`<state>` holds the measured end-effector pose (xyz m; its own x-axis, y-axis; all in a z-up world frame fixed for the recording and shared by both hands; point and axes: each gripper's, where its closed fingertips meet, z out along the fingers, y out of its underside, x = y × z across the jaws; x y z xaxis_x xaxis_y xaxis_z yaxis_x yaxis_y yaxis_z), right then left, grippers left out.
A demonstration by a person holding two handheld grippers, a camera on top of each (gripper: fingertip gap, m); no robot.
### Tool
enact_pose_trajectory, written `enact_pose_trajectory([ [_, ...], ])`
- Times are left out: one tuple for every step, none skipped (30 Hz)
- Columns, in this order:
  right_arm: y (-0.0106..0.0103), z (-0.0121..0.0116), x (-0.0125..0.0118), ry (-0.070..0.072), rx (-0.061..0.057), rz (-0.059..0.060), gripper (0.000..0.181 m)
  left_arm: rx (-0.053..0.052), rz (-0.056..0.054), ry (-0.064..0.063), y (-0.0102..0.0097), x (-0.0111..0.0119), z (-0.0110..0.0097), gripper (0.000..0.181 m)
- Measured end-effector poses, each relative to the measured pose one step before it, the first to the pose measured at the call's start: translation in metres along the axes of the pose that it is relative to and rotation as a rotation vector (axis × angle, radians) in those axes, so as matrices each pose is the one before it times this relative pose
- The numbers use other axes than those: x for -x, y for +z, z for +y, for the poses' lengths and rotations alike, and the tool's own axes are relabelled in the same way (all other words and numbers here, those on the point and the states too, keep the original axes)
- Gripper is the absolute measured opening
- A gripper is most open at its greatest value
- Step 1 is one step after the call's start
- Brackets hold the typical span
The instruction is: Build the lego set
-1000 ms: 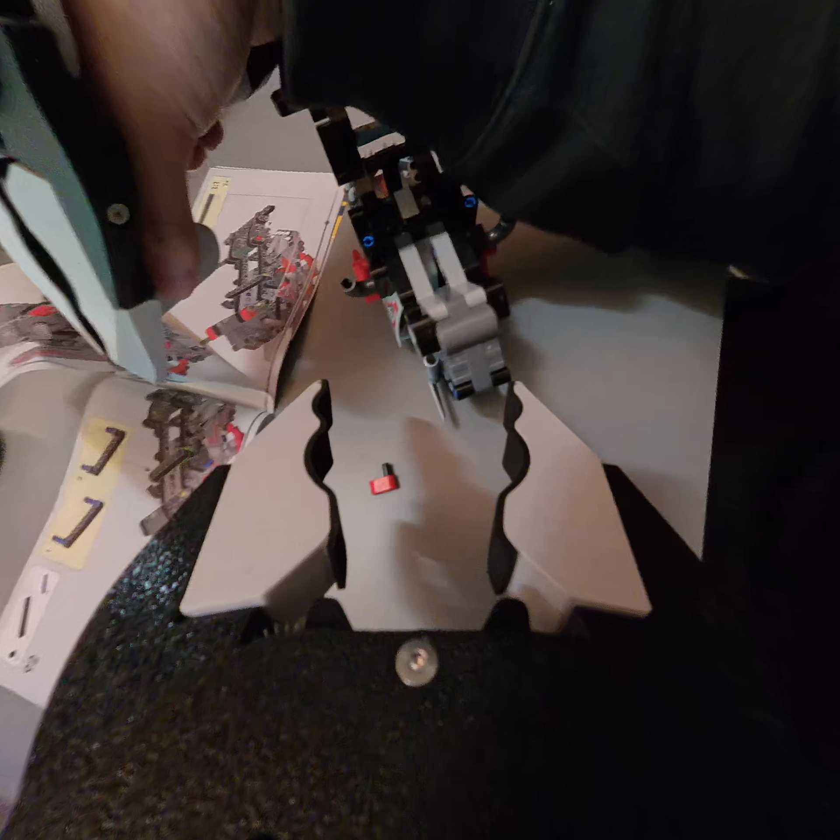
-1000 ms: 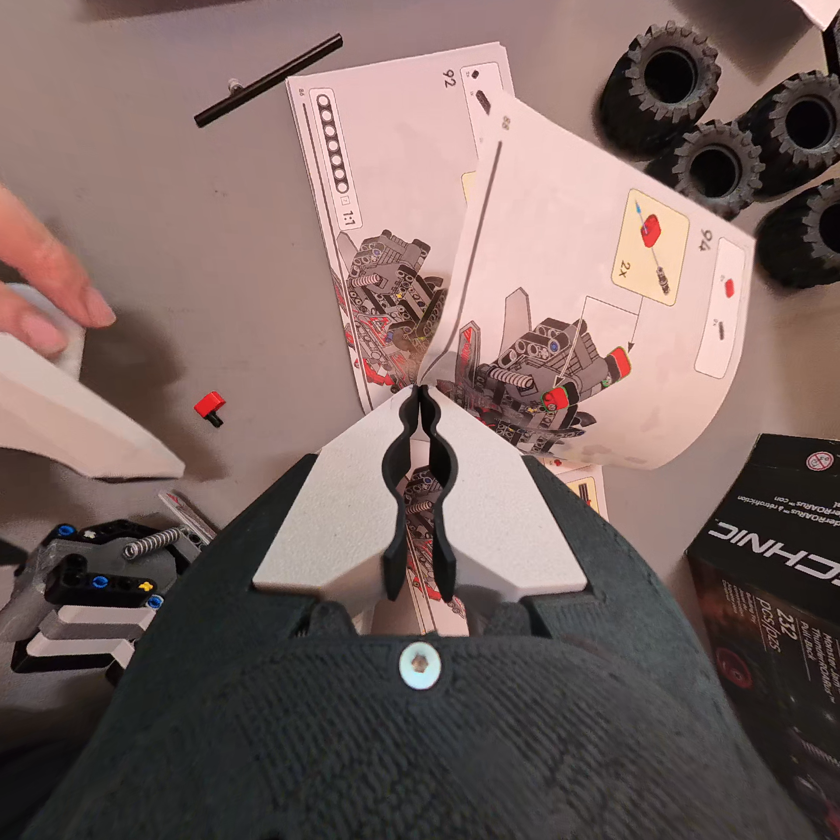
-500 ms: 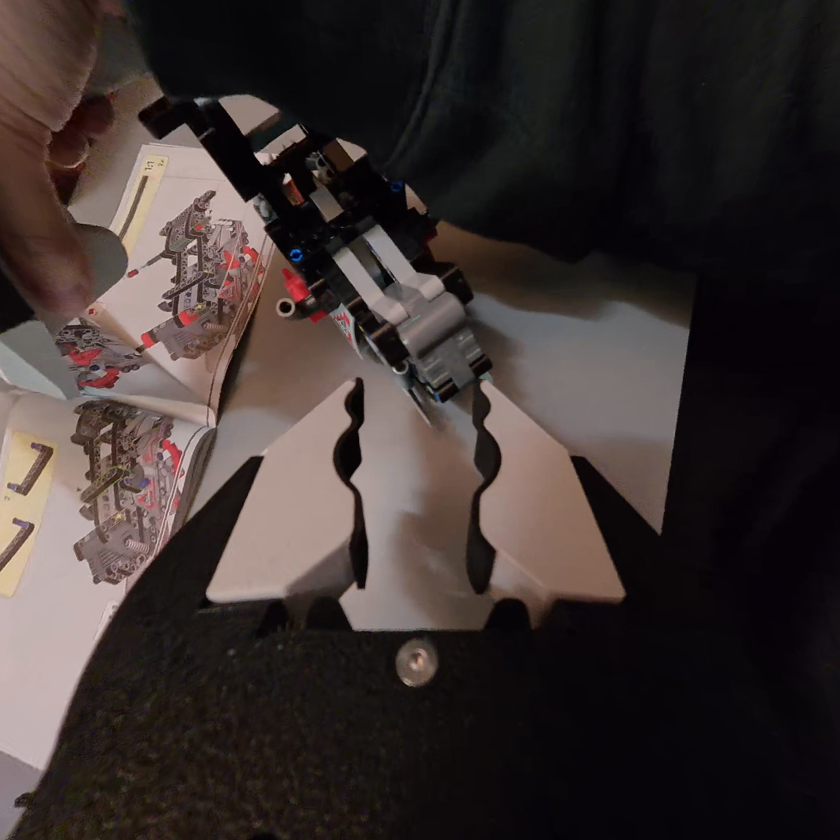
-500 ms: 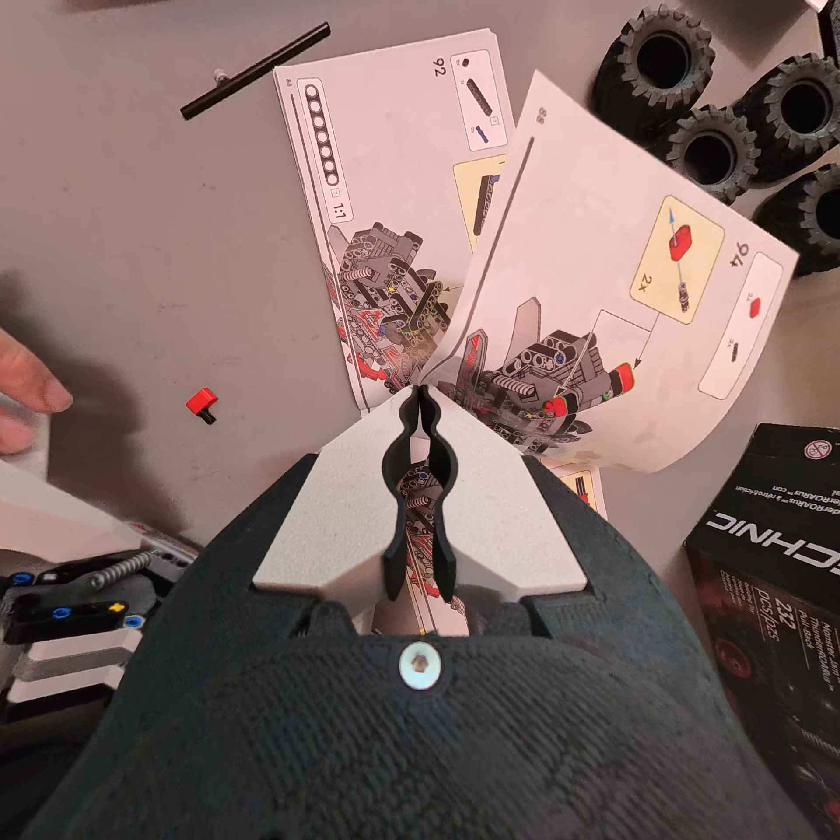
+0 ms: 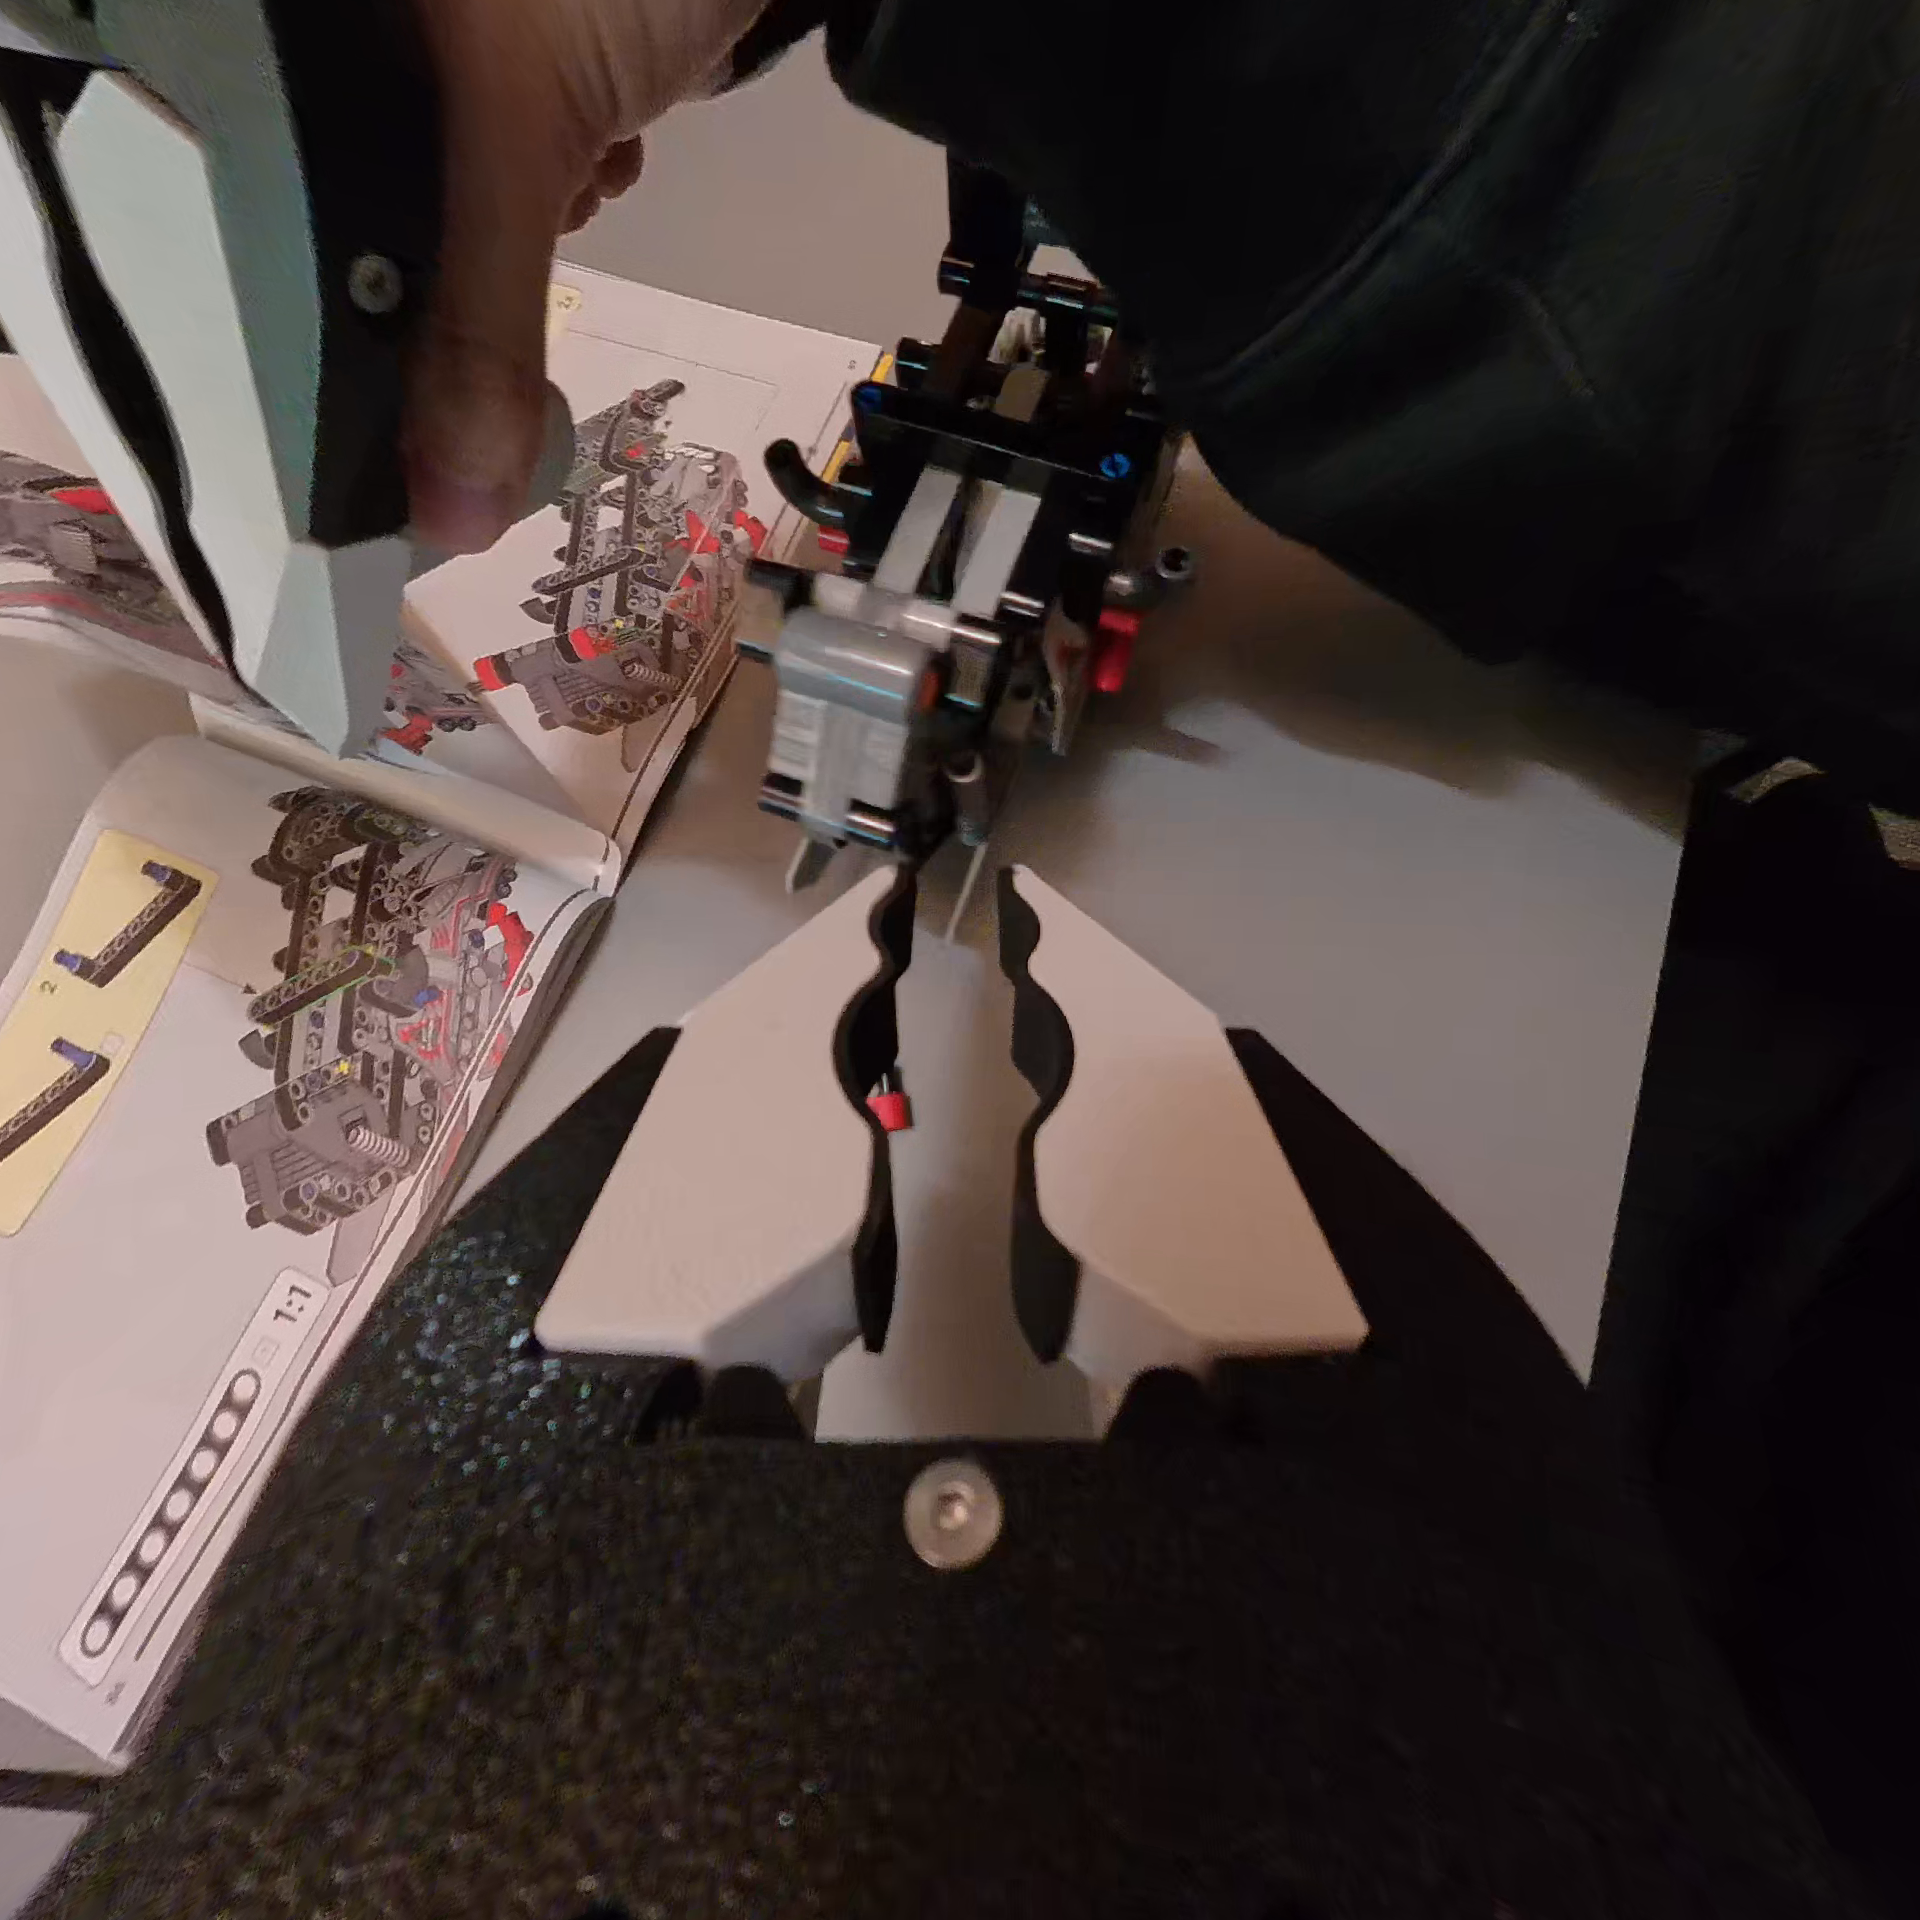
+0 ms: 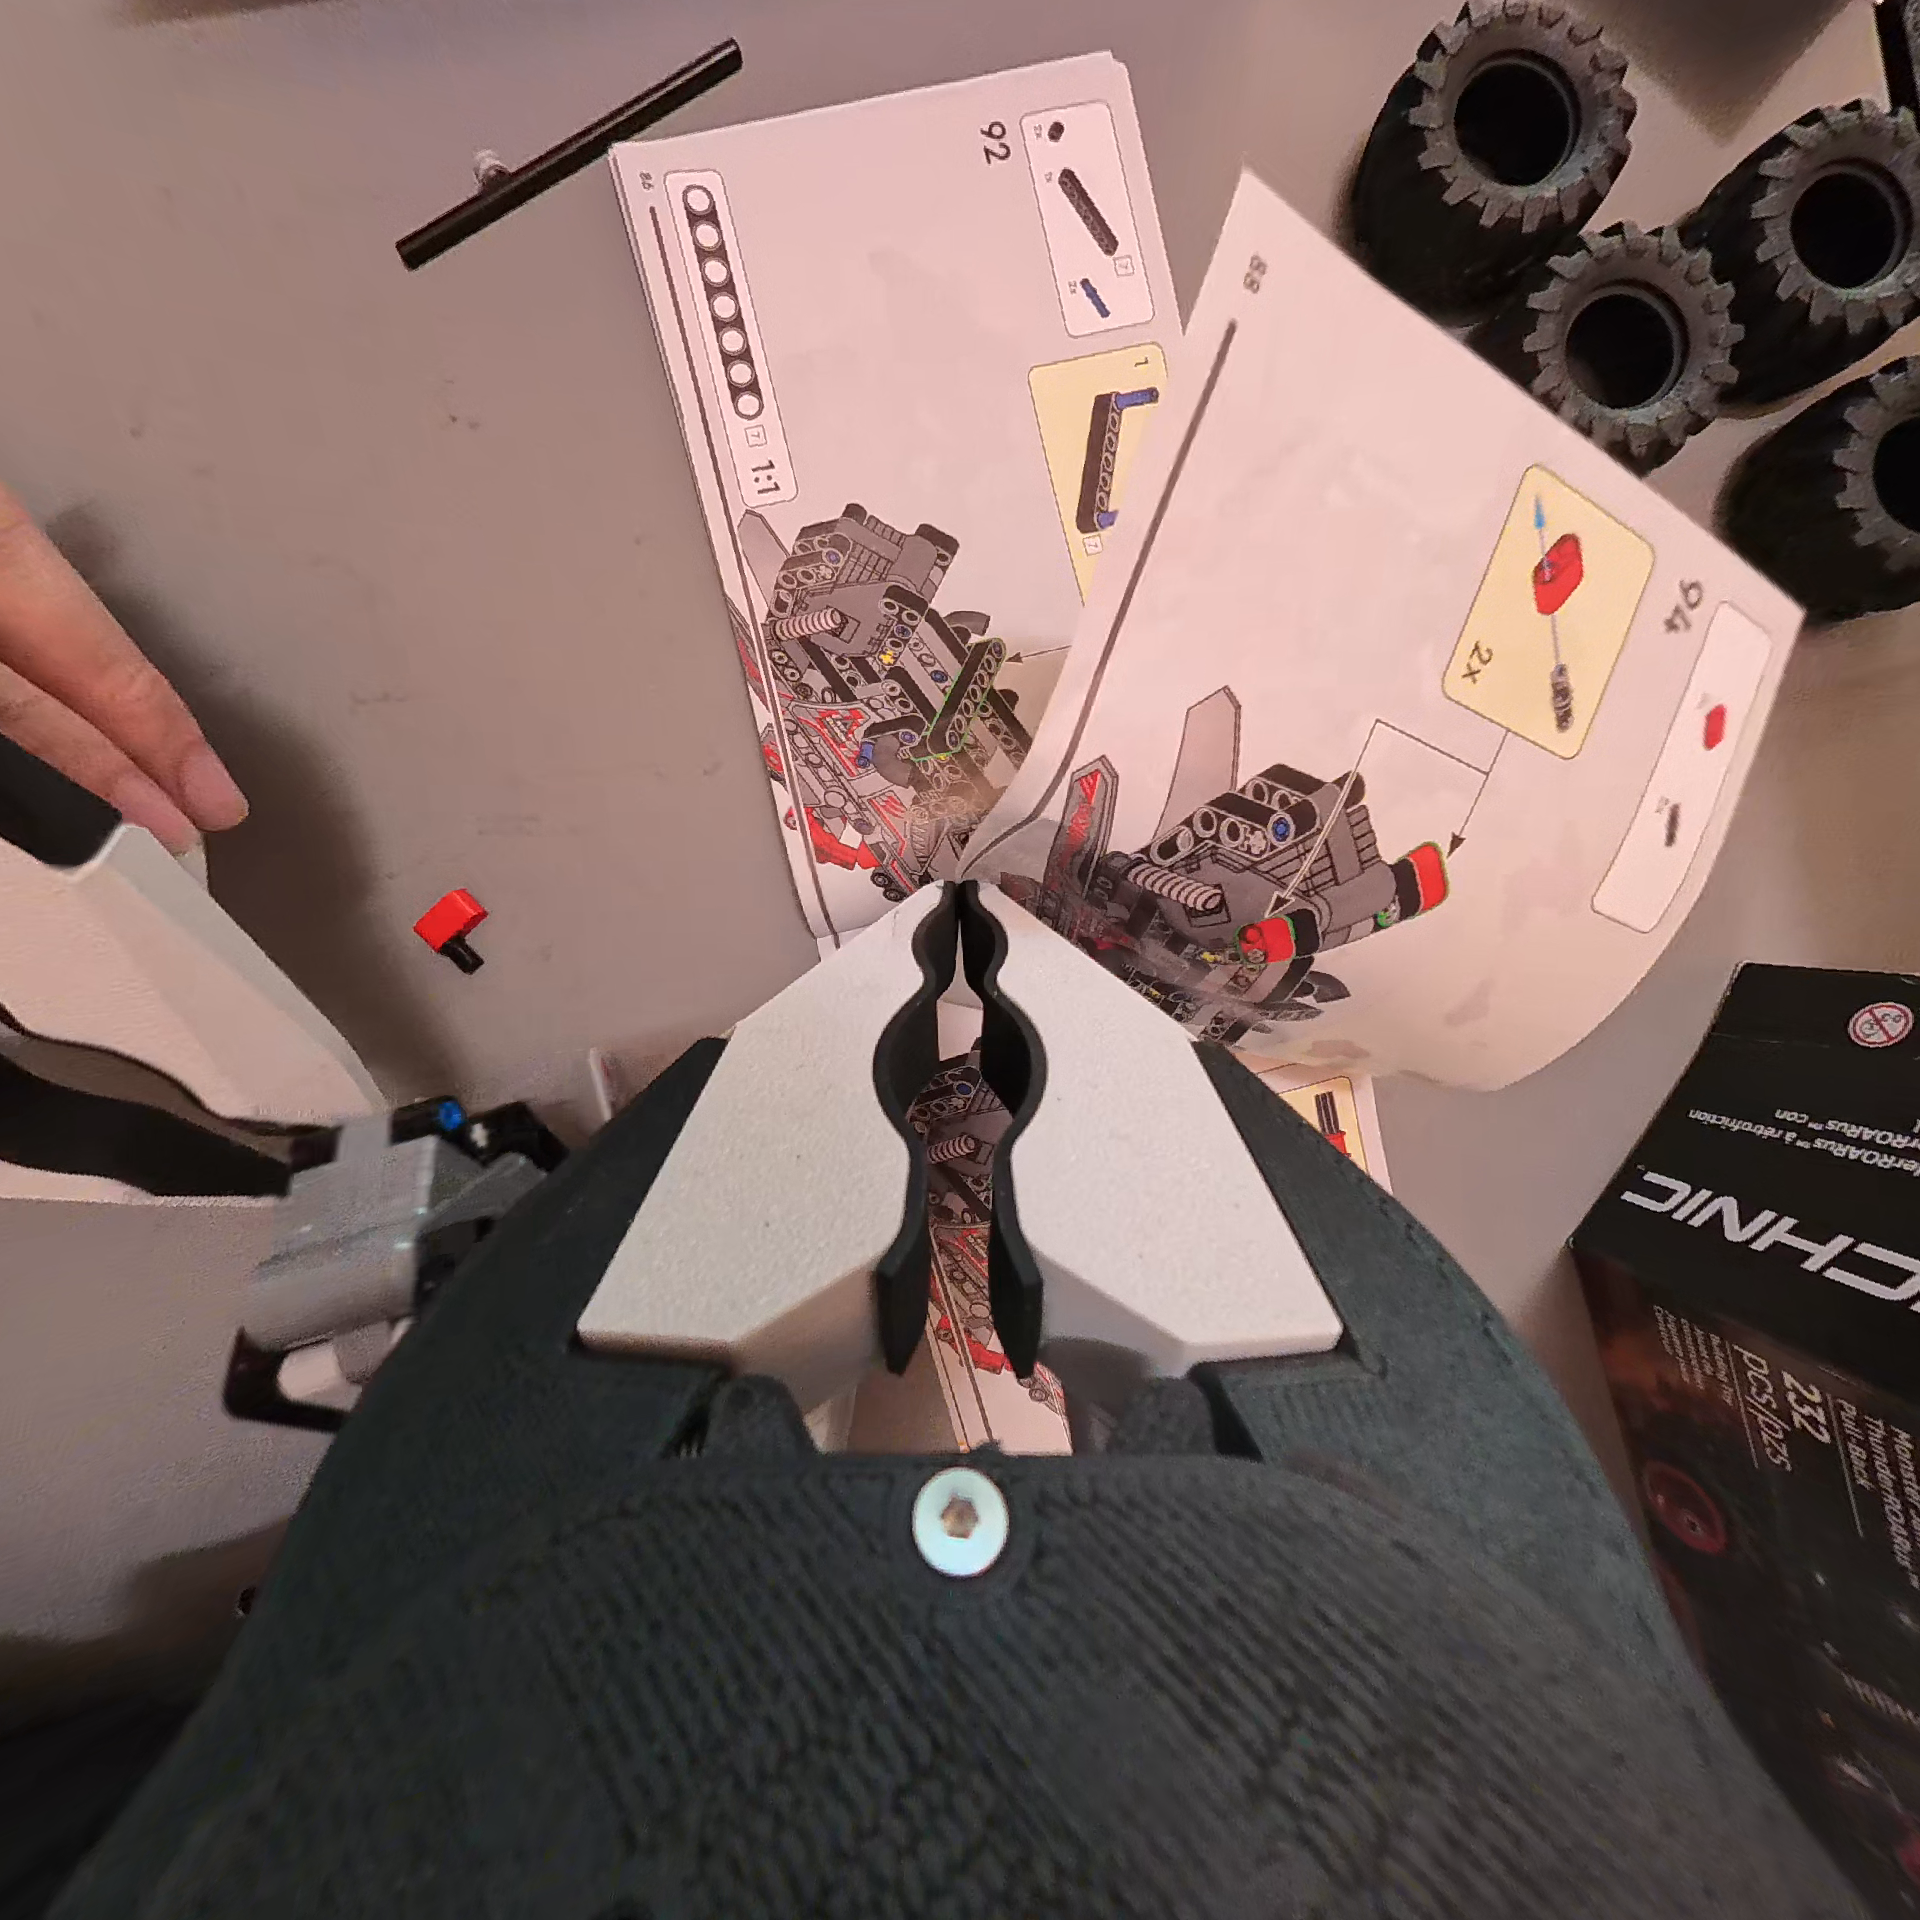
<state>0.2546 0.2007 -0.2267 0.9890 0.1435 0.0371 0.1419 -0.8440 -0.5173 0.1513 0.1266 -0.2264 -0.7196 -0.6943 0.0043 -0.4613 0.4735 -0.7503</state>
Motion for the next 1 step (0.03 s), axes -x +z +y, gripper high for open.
enact_pose_trajectory([
  [0.00031,0.00006,0.00007,-0.0004,-0.0001,-0.0008,0.0,0.0001,0.0057,0.0077,0.00101,-0.00165,0.00006,0.011],
])
